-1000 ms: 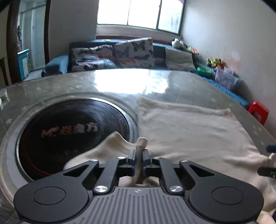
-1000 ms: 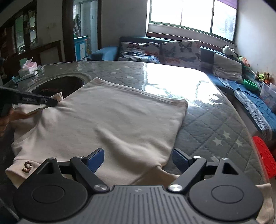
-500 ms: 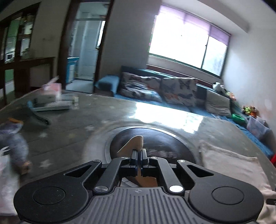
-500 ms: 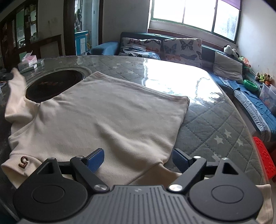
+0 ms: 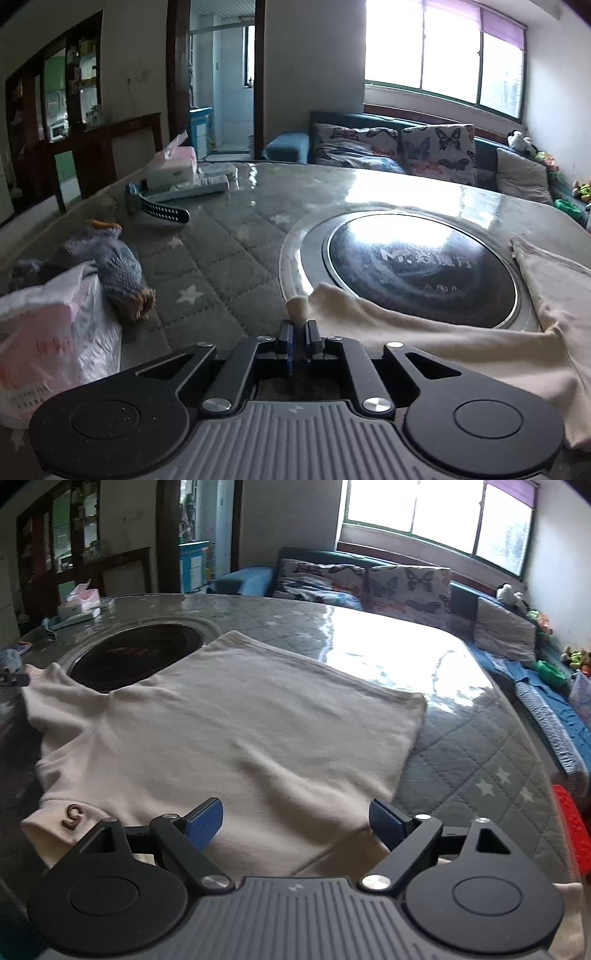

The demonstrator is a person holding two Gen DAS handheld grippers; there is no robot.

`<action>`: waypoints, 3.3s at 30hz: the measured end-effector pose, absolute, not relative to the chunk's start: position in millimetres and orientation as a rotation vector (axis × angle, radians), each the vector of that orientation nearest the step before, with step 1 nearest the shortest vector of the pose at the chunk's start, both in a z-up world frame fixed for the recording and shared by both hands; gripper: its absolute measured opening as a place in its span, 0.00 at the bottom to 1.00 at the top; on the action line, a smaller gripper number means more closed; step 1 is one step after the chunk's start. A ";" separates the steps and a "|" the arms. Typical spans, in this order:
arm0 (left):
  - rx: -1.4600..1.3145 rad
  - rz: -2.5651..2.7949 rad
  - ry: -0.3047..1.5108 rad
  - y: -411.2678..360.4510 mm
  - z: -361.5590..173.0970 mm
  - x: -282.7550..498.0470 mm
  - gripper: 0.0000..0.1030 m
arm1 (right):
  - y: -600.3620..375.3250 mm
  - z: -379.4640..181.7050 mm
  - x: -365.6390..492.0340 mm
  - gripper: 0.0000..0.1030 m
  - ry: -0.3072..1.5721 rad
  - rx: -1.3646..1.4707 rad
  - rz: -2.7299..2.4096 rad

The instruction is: Fold clothes

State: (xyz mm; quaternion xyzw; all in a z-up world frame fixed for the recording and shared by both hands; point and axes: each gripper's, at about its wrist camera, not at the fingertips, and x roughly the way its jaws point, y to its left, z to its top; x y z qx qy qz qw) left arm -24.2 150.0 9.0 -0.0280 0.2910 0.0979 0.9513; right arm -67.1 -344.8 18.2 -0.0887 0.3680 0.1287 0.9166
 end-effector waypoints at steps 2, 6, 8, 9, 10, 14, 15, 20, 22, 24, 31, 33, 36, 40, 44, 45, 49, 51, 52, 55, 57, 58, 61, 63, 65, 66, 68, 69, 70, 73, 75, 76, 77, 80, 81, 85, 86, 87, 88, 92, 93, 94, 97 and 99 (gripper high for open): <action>-0.029 0.223 0.580 143.8 13.1 -24.7 0.12 | -347.4 17.7 -65.8 0.86 0.757 -0.178 0.253; -0.012 0.198 0.564 132.5 25.1 -19.2 0.12 | -359.7 17.3 -59.0 0.85 0.766 -0.138 0.223; -0.044 0.097 0.571 121.8 30.8 -15.0 0.12 | -368.3 17.0 -51.2 0.83 0.777 -0.105 0.209; -0.049 0.042 0.578 113.3 32.6 -12.9 0.12 | -372.9 17.0 -46.3 0.83 0.782 -0.087 0.202; -0.048 -0.012 0.585 103.1 33.8 -10.5 0.12 | -377.4 17.1 -40.0 0.80 0.787 -0.068 0.195; -0.050 -0.227 0.611 58.6 34.1 0.1 0.12 | -395.4 17.7 -13.1 0.75 0.807 0.003 0.169; -0.050 -0.272 0.618 48.3 33.0 2.9 0.12 | -399.7 17.9 -5.7 0.73 0.812 0.015 0.163; -0.025 -0.442 0.662 8.1 22.0 18.6 0.12 | -415.7 16.5 32.6 0.63 0.822 0.036 0.127; -0.002 -0.461 0.678 -1.9 16.3 23.1 0.12 | -422.3 14.2 48.0 0.57 0.828 0.047 0.108; 0.000 -0.468 0.699 -5.6 11.3 27.9 0.12 | -428.1 11.8 61.1 0.52 0.835 0.058 0.093; 0.002 -0.449 0.726 0.6 -0.3 30.2 0.12 | -431.3 6.4 101.7 0.25 0.832 0.054 0.080; 0.016 -0.445 0.717 1.2 -0.4 28.0 0.12 | -428.9 5.7 111.8 0.19 0.830 0.046 0.080; 0.055 -0.425 0.695 -0.7 -1.6 23.1 0.12 | -418.4 5.1 126.3 0.12 0.830 0.031 0.092; 0.050 -0.390 0.683 7.7 -3.0 18.8 0.12 | -400.9 3.7 147.4 0.10 0.829 0.014 0.115; 0.032 -0.348 0.675 20.0 -5.1 20.2 0.12 | -378.5 2.0 165.7 0.10 0.821 -0.009 0.147; 0.030 -0.341 0.672 22.4 -5.6 20.2 0.12 | -372.5 1.4 170.1 0.10 0.820 -0.017 0.155; 0.006 -0.338 0.676 28.3 -3.9 19.0 0.12 | -352.1 5.7 179.0 0.20 0.816 -0.086 0.173; -0.014 -0.346 0.667 33.0 -0.3 13.8 0.12 | -348.6 9.1 174.0 0.21 0.811 -0.121 0.185; -0.024 -0.351 0.661 35.4 1.6 10.9 0.12 | -347.7 12.3 168.2 0.22 0.805 -0.138 0.194; -0.036 -0.336 0.638 46.6 7.9 0.2 0.15 | -346.0 23.2 144.8 0.43 0.797 -0.161 0.245; -0.038 -0.290 0.625 58.2 11.5 -7.1 0.19 | -342.4 30.0 125.6 0.45 0.790 -0.192 0.282; -0.042 -0.257 0.620 65.8 13.2 -9.7 0.21 | -339.2 33.1 113.9 0.47 0.785 -0.218 0.303; -0.048 -0.101 0.615 94.9 15.8 -12.7 0.22 | -331.4 37.6 82.9 0.53 0.785 -0.253 0.370; -0.041 0.037 0.611 113.3 15.1 -14.0 0.29 | -323.4 37.9 61.7 0.54 0.785 -0.273 0.415; -0.042 0.149 0.611 129.1 13.4 -13.4 0.36 | -311.8 37.0 40.5 0.57 0.786 -0.288 0.458; -0.043 0.202 0.611 136.7 12.4 -12.9 0.38 | -305.8 35.9 30.6 0.58 0.788 -0.297 0.484; -0.052 0.285 0.614 150.4 10.0 -11.1 0.42 | -290.2 33.8 10.6 0.59 0.779 -0.334 0.536; -0.062 0.304 0.621 155.4 8.4 -9.3 0.44 | -281.2 32.7 1.6 0.59 0.772 -0.353 0.564; -0.074 0.315 0.628 160.0 6.7 -7.4 0.44 | -274.9 32.1 -4.1 0.59 0.768 -0.365 0.585; -0.106 0.291 0.638 166.6 2.3 -2.2 0.43 | -244.4 31.8 -29.1 0.59 0.740 -0.413 0.691; -0.127 0.271 0.635 168.5 -0.1 0.6 0.31 | -226.9 31.4 -37.2 0.58 0.719 -0.437 0.755; -0.133 0.260 0.630 168.8 -0.4 1.4 0.18 | -220.0 30.8 -39.8 0.57 0.717 -0.437 0.779; -0.136 0.250 0.627 169.0 -0.6 2.0 0.12 | -213.3 30.1 -42.4 0.57 0.716 -0.436 0.802; -0.139 0.261 0.608 171.6 3.2 1.2 0.06 | -194.8 27.3 -49.1 0.56 0.715 -0.428 0.864; -0.138 0.277 0.590 172.4 5.9 -2.0 0.06 | -189.8 25.9 -50.5 0.56 0.716 -0.421 0.879; -0.144 0.318 0.541 179.4 13.5 -12.8 0.06 | -175.5 16.6 -57.9 0.55 0.741 -0.392 0.940; -0.139 0.314 0.542 180.6 13.0 -13.5 0.06 | -173.3 13.6 -61.0 0.55 0.747 -0.390 0.952; -0.139 0.310 0.552 181.6 10.6 -12.9 0.06 | -172.6 13.3 -63.1 0.55 0.748 -0.388 0.969; -0.141 0.305 0.567 182.4 7.2 -11.4 0.06 | -172.2 13.3 -64.9 0.55 0.749 -0.387 0.985; -0.158 0.306 0.605 187.4 -5.3 -8.0 0.07 | -169.5 18.0 -74.2 0.55 0.707 -0.429 0.986; -0.171 0.304 0.603 189.0 -6.7 -9.2 0.07 | -169.4 18.3 -74.7 0.55 0.709 -0.424 0.990; -0.178 0.303 0.603 190.2 -6.6 -9.7 0.10 | -168.5 16.7 -76.6 0.54 0.723 -0.417 1.001; -0.188 0.306 0.604 192.4 -4.3 -12.9 0.13 | -165.0 9.5 -85.1 0.54 0.731 -0.451 1.015; -0.191 0.317 0.600 193.5 -1.1 -17.8 0.19 | -163.2 12.0 -91.0 0.52 0.709 -0.464 1.021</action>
